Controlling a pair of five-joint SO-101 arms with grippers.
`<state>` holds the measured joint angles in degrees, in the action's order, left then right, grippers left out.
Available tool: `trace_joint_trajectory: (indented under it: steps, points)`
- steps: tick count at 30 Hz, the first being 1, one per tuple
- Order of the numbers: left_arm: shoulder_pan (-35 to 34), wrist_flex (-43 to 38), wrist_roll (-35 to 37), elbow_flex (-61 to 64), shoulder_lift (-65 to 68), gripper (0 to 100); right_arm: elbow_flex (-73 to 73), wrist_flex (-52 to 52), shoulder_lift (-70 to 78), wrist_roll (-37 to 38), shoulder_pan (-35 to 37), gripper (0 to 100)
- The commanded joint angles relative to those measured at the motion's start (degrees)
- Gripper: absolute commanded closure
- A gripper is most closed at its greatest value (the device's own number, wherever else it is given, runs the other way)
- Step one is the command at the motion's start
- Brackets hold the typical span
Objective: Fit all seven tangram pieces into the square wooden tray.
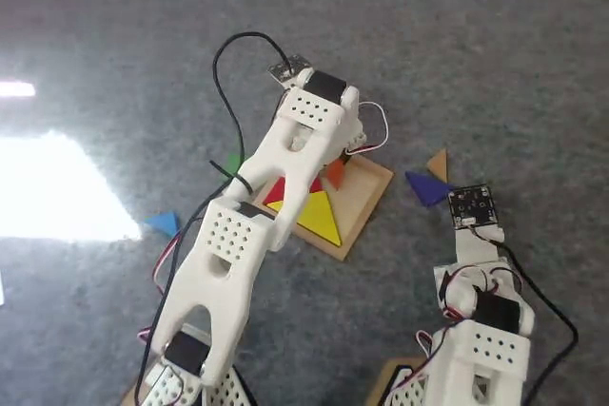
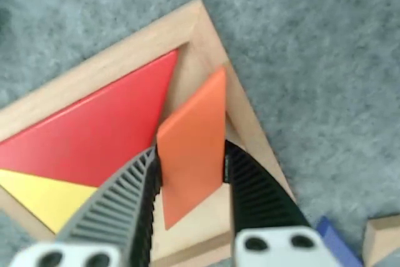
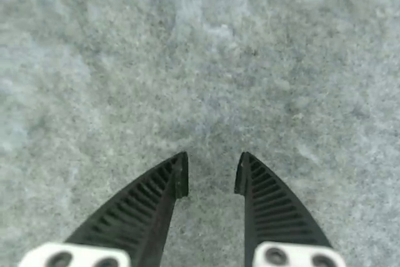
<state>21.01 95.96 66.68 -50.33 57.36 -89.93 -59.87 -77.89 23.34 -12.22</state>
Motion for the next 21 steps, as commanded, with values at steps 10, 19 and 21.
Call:
trace_joint_trajectory:
  steps: [10,19,21]
  points:
    - [-0.4,-1.4,-9.6,-7.8,-0.6,98,0.3,1.0,-0.7,0.6,0.4,85.5]
    - [0.4,-0.4,-11.1,-8.0,-0.5,98,0.3,1.0,-0.7,0.6,0.4,85.5]
    - [0.8,-0.4,-11.5,-8.0,-0.7,98,0.3,1.0,-0.7,0.6,0.4,85.5]
